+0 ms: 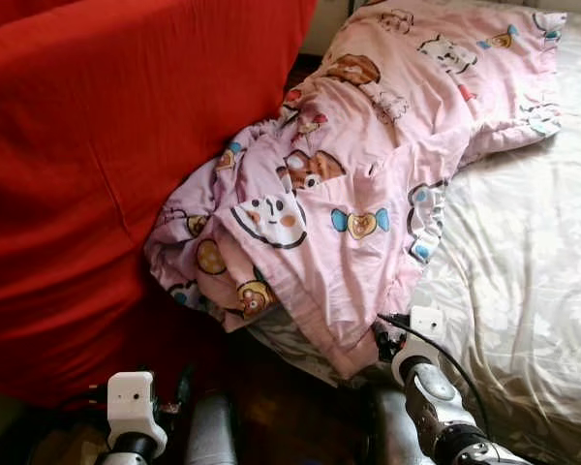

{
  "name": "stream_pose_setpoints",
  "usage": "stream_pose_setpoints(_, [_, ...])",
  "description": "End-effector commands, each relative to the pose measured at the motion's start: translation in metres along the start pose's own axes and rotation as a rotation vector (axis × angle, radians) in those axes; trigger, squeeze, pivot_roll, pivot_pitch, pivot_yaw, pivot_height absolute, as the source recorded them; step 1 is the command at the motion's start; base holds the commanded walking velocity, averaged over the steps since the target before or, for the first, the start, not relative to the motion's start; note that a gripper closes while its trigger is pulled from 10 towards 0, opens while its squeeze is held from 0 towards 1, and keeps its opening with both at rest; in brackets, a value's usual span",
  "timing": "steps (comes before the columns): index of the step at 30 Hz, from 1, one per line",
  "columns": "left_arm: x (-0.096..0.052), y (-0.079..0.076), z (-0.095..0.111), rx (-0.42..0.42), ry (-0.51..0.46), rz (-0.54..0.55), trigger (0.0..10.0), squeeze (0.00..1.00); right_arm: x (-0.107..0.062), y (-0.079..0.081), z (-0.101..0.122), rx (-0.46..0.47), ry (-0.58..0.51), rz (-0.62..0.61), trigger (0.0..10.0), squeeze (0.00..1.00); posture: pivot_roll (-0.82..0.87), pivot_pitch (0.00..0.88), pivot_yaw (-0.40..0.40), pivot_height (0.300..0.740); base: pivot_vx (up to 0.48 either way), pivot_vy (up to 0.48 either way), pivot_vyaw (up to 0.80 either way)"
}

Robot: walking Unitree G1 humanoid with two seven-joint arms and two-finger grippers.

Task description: Clean up the room

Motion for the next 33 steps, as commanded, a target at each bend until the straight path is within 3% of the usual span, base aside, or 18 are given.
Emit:
stream_pose_setpoints(1, [-0.005,0.0,-0.004,0.003,0.023,0.002,10.0,0.0,-0.001,0.005,-0.01,0.021,0.04,0.024,10.0,0.0,0.16,0.269,0.048,0.592,0.0,0.0,0.0])
stream_pose_setpoints(10, [-0.011,0.004,-0.002,0.008,0.033,0.013,10.0,0.0,0.002,0.018,0.004,0.075,-0.009,0.103,10.0,0.0,0.17,0.288,0.053,0.592,0.0,0.0,0.0])
stream_pose_setpoints(33, [-0.027,0.002,-0.008,-0.003,0.073,0.03,10.0,0.0,-0.001,0.054,-0.002,0.116,0.041,0.31,10.0,0.0,0.17,0.336,0.033,0.592,0.0,0.0,0.0])
Point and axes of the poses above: a point about 5 cm out from each wrist's last joint towards the gripper, its own x axis pointing out of the wrist towards the gripper, its own z axis along the axis of the wrist's last joint, y = z × x, the point moved 5 cm from there along x, pointing out of the wrist towards the gripper, and after that the axes turned 5 degrees about x, right-handed, at the moved point
